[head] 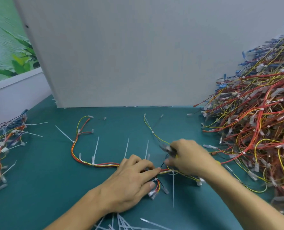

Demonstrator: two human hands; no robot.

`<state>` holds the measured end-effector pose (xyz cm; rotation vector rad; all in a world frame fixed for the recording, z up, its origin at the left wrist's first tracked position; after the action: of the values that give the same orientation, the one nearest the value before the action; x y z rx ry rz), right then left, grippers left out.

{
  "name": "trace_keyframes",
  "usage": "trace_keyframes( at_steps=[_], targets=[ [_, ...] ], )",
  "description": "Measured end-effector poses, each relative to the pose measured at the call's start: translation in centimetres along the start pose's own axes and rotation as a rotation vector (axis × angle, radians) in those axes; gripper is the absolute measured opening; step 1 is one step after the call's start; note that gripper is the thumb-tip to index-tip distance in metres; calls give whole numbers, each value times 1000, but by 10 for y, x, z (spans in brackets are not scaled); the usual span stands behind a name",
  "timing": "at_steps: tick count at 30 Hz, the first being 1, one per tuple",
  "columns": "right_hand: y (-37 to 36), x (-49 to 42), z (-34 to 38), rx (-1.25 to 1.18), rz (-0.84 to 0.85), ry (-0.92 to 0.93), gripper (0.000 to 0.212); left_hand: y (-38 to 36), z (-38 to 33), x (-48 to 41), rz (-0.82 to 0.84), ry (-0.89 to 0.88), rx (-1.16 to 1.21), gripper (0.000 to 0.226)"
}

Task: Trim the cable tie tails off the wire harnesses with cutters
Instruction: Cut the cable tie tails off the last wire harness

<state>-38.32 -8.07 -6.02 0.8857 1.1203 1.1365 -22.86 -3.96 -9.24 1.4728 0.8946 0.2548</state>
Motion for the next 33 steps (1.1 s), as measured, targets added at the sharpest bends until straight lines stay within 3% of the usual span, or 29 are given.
trace_keyframes(
  at_steps=[4, 6, 8, 9, 10, 12, 14, 18, 24, 25, 29, 33],
  targets=[
    [-19, 14, 2, -11, -36, 45, 33, 20, 1, -4, 9, 9, 225, 41],
    [-20, 13, -1, -30, -49, 48, 33, 53, 22, -7, -225, 114, 307, 34],
    [-22, 11, -2, -43, -48, 61, 37, 91, 70, 1, -558, 342, 115, 25],
    [-23, 11, -2, -50, -50, 71, 38, 104, 98, 10, -615, 518, -53, 24],
    [-23, 10, -2, -57, -55, 82, 40, 109, 127, 20, -545, 725, -216, 28],
    [-25, 9, -2, -72, -80, 109, 39, 98, 170, 45, -210, 1069, -396, 42],
    [-25, 8, 0, -81, -132, 156, 33, 80, 187, 62, -8, 1192, -407, 43],
    [-27, 0, 9, -106, -155, 289, 26, 72, 190, 55, -151, 1138, -303, 16],
    [-33, -21, 24, -91, -57, 471, 31, 70, 151, 30, -605, 855, 483, 31],
    [-34, -23, 24, -97, -40, 481, 31, 65, 147, 28, -597, 813, 475, 29],
    [-30, -23, 19, -208, 16, 458, 38, 48, 145, 29, -447, 672, 76, 18],
    [7, -27, 4, -378, -131, 362, 34, 47, 152, 25, -437, 720, 90, 15]
  ],
)
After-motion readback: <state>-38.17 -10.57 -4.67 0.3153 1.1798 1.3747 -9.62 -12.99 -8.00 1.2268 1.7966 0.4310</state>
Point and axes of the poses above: each hand's wrist, its own x-axis away from the middle knuckle, its own y-axis out of the back of the hand, z = x × y, the point moved 7 cm from there along -x, towards the middle knuckle, and after that the axes turned 15 degrees about -z, right-handed, at the moved point
